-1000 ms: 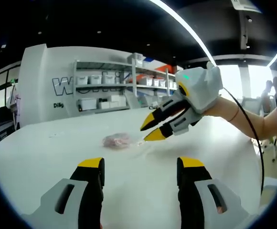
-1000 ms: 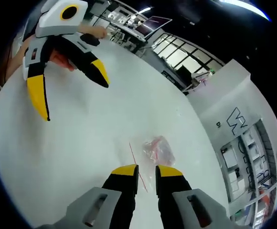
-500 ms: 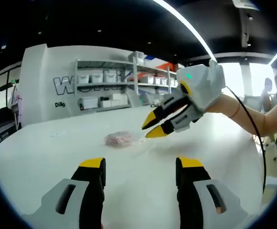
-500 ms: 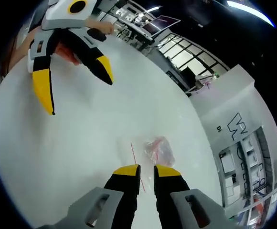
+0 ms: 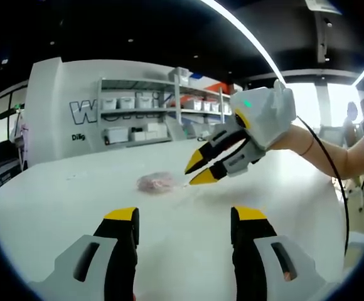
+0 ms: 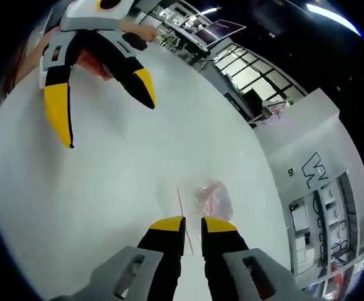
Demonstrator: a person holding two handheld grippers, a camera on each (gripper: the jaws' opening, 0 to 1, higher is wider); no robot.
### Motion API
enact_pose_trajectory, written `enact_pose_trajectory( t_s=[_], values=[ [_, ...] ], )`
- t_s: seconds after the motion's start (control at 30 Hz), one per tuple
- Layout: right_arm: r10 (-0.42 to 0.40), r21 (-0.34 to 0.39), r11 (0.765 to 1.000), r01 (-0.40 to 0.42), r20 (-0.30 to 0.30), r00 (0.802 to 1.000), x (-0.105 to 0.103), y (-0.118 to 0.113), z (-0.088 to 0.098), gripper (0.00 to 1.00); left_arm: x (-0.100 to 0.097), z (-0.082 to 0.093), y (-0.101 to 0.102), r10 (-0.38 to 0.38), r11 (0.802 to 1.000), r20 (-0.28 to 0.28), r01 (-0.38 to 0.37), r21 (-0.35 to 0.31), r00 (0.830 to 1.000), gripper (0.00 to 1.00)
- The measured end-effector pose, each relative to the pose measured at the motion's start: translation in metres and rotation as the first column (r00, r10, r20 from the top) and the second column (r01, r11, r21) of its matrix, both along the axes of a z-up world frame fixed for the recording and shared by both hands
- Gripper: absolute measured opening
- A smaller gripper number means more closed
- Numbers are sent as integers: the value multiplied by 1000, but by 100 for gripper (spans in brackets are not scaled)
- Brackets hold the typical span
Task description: Open the resealable bag by pulling the two sides of the seal apart until the entire bag opening is separated and visibly accessible.
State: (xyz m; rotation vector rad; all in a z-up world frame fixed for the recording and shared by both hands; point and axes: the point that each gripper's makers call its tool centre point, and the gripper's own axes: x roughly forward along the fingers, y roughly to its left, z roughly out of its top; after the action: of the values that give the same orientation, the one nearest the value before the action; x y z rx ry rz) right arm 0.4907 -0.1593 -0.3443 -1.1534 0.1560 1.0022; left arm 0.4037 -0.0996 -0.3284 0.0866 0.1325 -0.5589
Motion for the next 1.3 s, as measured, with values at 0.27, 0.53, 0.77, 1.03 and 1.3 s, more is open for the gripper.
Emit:
enact_pose_trajectory(
  t_s=[0.27,0.53,0.77,1.03,1.3],
  values=[
    [8,-13,1000,-8,2,1000,0,2,-1,2,0,0,0,0,1000,-1,0,0,1000,59],
    [15,-17,1000,-16,-12,1000,-1,2,-4,2,1,-1,1,5,1000,-6,-5,3,1000,59],
    [16,-22,1000,-16,-10,1000,0,2,-5,1,1,-2,1,8,1000,-8,-8,5,1000,58],
    [18,-22,1000,-18,-18,1000,-1,4,-7,0,2,-2,2,10,1000,-9,-10,5,1000,58],
    [15,-18,1000,-15,-14,1000,1,4,-5,0,2,-2,2,10,1000,-10,-10,0,1000,58]
  ],
)
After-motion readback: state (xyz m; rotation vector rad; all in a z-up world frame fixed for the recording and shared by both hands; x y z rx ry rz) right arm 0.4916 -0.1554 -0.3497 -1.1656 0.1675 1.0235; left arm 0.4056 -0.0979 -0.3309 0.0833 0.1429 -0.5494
